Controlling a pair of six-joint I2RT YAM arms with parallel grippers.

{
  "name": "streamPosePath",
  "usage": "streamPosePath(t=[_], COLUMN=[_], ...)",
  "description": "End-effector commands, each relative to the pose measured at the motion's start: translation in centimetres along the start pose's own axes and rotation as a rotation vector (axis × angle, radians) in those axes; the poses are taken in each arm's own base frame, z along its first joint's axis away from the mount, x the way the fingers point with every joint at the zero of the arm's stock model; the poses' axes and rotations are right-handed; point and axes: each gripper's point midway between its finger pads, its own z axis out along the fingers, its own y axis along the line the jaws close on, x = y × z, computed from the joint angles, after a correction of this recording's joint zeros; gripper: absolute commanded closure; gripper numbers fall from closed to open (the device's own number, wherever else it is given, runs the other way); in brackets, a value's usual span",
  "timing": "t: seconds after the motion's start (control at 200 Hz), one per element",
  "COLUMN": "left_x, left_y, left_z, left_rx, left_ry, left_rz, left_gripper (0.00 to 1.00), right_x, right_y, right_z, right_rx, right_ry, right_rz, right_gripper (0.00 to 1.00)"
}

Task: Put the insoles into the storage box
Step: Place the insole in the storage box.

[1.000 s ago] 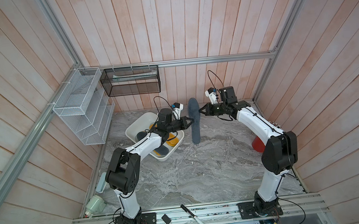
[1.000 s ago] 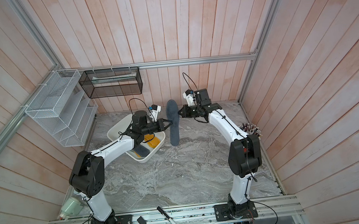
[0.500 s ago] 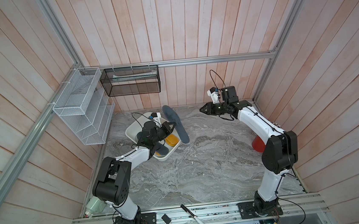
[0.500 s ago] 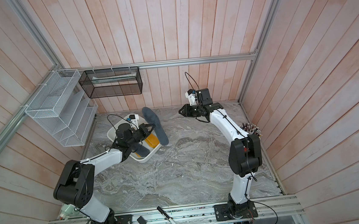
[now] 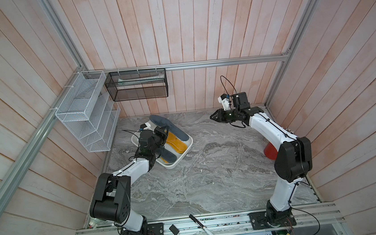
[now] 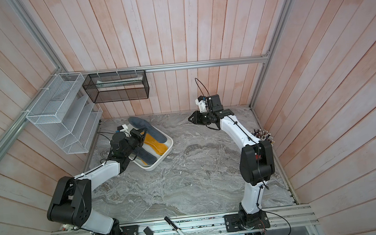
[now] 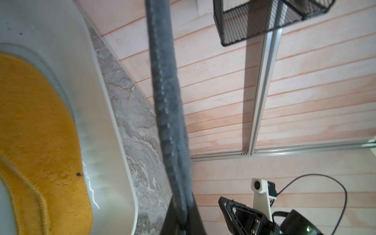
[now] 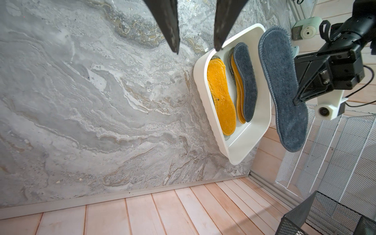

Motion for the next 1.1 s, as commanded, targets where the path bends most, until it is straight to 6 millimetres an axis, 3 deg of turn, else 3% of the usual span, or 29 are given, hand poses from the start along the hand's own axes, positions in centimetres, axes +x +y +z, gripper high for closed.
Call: streamPosePath(t=[0.0,0.33,0.64,1.095], left_x=[-0.9,-0.7,-0.3,0.1], left_y=[2.1,4.6,7.3,8.4], left_z=[0.4,3.1,3.8,5.4], left_rx=[-0.051,-0.102,-0.190,-0.228], left_ry=[-0.025,0.024,0.074,0.133], left_rz=[-0.072,-0.107,-0.150,-0.147], left_gripper=[1.00,1.00,1.00,0.99], right_x=[0.0,0.2,0.2,-0.2], right_y=[0.1,-0.9,-1.5,-1.7], right_z=[-1.0,-2.2,-2.7,-2.4], right_rx=[0.009,0.037,0.051,0.043], right_ry=[-0.014,-0.036,-0.049,-0.051], right_rz=[-0.001,0.015,0.024,0.036], right_gripper=[0.68,0.67,0.66,0.65])
